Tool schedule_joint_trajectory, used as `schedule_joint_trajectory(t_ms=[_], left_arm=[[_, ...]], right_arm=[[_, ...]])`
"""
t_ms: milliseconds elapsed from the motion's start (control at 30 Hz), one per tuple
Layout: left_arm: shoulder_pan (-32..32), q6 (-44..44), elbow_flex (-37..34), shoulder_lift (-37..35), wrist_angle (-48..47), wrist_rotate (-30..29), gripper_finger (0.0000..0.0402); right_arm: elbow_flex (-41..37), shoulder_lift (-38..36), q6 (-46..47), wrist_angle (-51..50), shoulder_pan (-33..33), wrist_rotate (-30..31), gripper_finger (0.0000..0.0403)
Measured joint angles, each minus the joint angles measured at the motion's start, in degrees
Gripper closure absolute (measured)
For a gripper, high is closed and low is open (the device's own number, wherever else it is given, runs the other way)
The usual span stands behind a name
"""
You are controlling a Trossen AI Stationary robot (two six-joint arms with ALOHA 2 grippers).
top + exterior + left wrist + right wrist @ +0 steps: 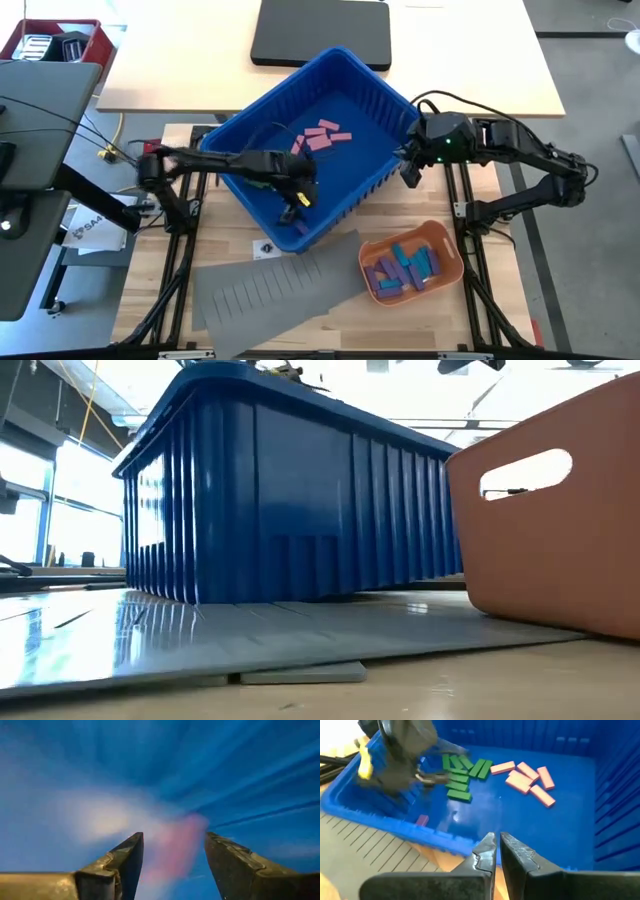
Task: Sort blocks
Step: Put the purple block into the orange bin
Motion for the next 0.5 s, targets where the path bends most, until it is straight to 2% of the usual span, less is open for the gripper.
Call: schedule_joint_trajectory(t_ms=[33,133,200,333,433,500], left_arm=[[0.0,0.9,-0.2,0.9,1.6,-4.9,0.0199],[0.1,1.4,-1.3,2.9,-1.3,-8.3,0.0199],[0.3,2.4,0.4,1.4,-0.4,-7.4,0.0199],[1.7,7.9,0.0,2.0,-5.7,-6.4,0.0199],[2.4,12.7,0.1,2.1,-4.6,-6.3,0.0199],[2.9,12.7,0.2,2.5,-5.0,-5.2,0.0199]], right_arm=[[0.0,0.0,0.0,0.1,-0.2,0.0,0.0384],[0.0,0.0,0.9,0.5,-1.1,0.0,0.0384],[0.0,0.0,2.1,0.7,-1.8,0.1,0.0384],[0.0,0.0,5.2,1.1,-3.3,0.2,0.0384],[0.0,0.0,7.4,1.1,-4.3,0.3,0.0384],[0.0,0.0,8.2,1.2,-5.0,0.5,0.0384]])
